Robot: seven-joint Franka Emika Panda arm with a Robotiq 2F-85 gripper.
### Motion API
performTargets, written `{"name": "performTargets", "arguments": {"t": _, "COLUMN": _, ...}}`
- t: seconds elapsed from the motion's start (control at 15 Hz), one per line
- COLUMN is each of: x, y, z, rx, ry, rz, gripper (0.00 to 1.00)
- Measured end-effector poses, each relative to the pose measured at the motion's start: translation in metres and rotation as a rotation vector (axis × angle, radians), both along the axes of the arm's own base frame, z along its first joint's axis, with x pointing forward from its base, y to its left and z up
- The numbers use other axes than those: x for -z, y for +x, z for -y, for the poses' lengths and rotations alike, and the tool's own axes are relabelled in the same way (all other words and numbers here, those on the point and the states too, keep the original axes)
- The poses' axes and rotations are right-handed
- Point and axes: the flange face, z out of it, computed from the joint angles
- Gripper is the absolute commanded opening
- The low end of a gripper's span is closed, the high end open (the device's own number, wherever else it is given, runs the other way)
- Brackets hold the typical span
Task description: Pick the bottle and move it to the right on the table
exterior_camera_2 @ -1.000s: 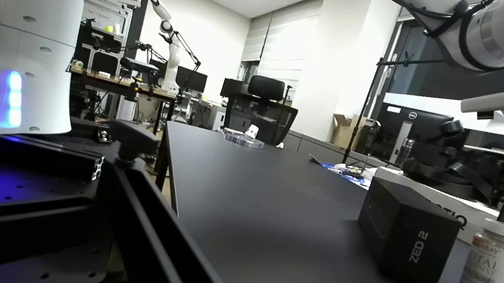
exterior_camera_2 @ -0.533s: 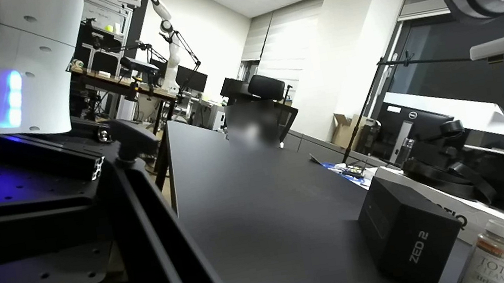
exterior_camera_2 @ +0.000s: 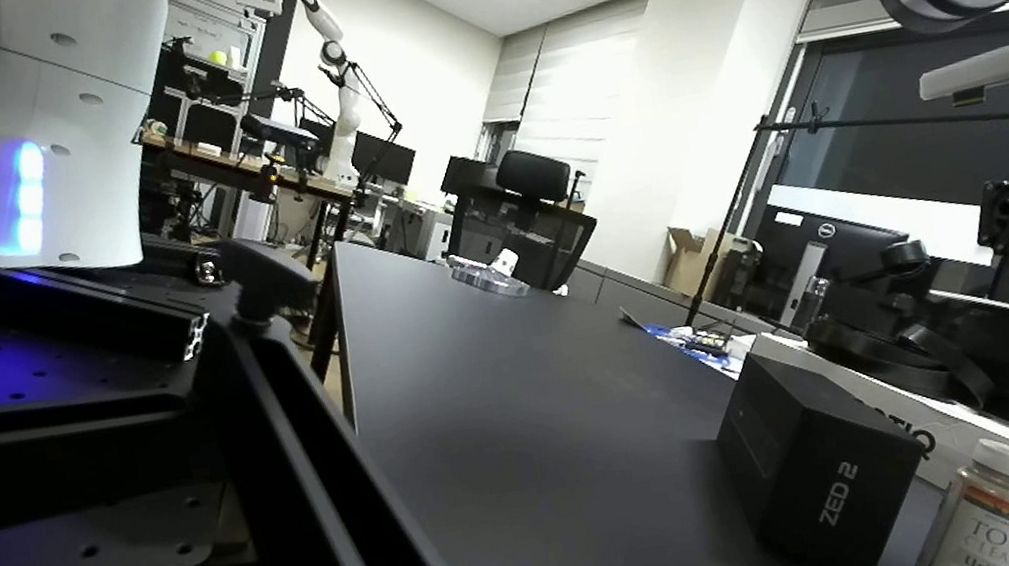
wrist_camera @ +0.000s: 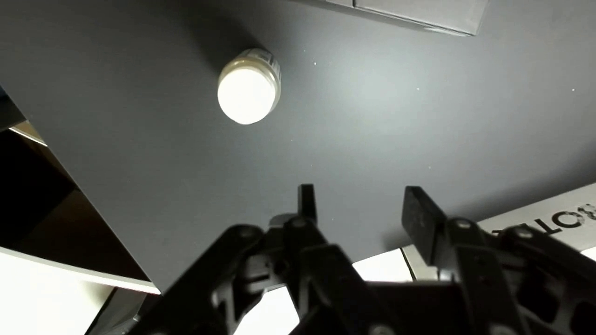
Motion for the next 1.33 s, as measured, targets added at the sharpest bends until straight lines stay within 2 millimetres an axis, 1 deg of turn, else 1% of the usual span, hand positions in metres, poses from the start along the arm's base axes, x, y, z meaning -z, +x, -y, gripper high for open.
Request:
{"name": "performTargets", "arguments": {"t": 0.13, "x": 0.011, "y": -0.007, "z": 0.005, "rx": 0.009, "ry": 0.0, "rz": -0.027, "gripper": 0.98}}
{"name": "performTargets", "arguments": {"t": 0.27, "x": 0.022, "y": -0.016, "z": 0.014, "rx": 0.019, "ry": -0.01, "rz": -0.06, "gripper": 1.0}}
{"name": "performTargets", "arguments": {"t": 0.53, "x": 0.037, "y": -0.034, "z": 0.034, "rx": 0.042, "ry": -0.04, "rz": -0.117, "gripper": 1.0}}
{"name": "performTargets", "arguments": {"t": 0.73, "x": 0.049, "y": -0.043, "z": 0.044, "rx": 0.046, "ry": -0.044, "rz": -0.144, "gripper": 1.0}}
{"name": "performTargets", "arguments": {"t": 1.0, "x": 0.078, "y": -0.046, "z": 0.046, "rx": 0.009, "ry": -0.034, "rz": -0.173, "gripper": 1.0}}
{"name": "performTargets", "arguments": {"t": 1.27, "x": 0.103, "y": -0.039, "z": 0.042, "rx": -0.047, "ry": -0.048, "rz": -0.159, "gripper": 1.0}}
{"name": "performTargets", "arguments": {"t": 1.33, "x": 0.108, "y": -0.037, "z": 0.04, "rx": -0.061, "ry": -0.051, "rz": -0.153, "gripper": 0.86}}
